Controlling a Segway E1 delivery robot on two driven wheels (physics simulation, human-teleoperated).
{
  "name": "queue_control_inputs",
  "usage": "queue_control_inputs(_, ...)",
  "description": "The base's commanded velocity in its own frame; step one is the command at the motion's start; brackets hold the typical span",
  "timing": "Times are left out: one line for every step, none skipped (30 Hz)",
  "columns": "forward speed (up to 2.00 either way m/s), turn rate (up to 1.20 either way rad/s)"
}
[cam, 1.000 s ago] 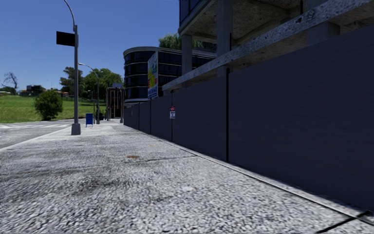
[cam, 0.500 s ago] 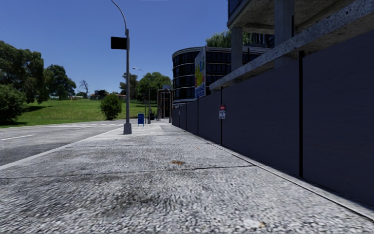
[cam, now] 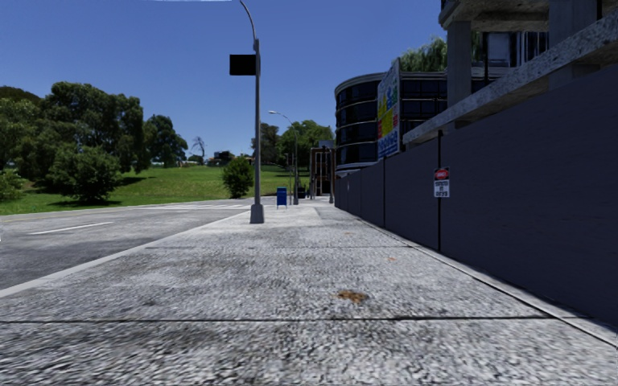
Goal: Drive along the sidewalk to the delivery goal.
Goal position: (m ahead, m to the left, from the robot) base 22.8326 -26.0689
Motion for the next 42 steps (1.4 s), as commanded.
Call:
queue_control_inputs(2.00,0.27)
queue_control_inputs(2.00,0.20)
queue_control_inputs(2.00,0.15)
queue_control_inputs(2.00,0.15)
queue_control_inputs(2.00,0.10)
queue_control_inputs(2.00,0.03)
queue_control_inputs(2.00,0.03)
queue_control_inputs(2.00,0.00)
queue_control_inputs(2.00,0.00)
queue_control_inputs(2.00,0.00)
queue_control_inputs(2.00,0.00)
queue_control_inputs(2.00,0.00)
queue_control_inputs(2.00,0.00)
queue_control_inputs(2.00,0.00)
queue_control_inputs(2.00,0.00)
queue_control_inputs(2.00,0.00)
queue_control_inputs(2.00,0.00)
queue_control_inputs(2.00,0.00)
queue_control_inputs(2.00,0.00)
queue_control_inputs(2.00,0.00)
queue_control_inputs(2.00,0.00)
queue_control_inputs(2.00,0.00)
queue_control_inputs(2.00,0.00)
queue_control_inputs(2.00,0.00)
queue_control_inputs(2.00,0.00)
queue_control_inputs(2.00,0.00)
queue_control_inputs(2.00,0.00)
queue_control_inputs(2.00,0.00)
queue_control_inputs(2.00,0.00)
queue_control_inputs(1.99,0.00)
queue_control_inputs(1.95,0.00)
queue_control_inputs(1.94,0.00)
queue_control_inputs(1.94,0.00)
queue_control_inputs(1.94,0.00)
queue_control_inputs(1.94,0.00)
queue_control_inputs(1.94,0.00)
queue_control_inputs(1.94,0.00)
queue_control_inputs(1.94,0.00)
queue_control_inputs(1.94,0.00)
queue_control_inputs(1.94,0.00)
queue_control_inputs(1.94,0.00)
queue_control_inputs(1.94,0.00)
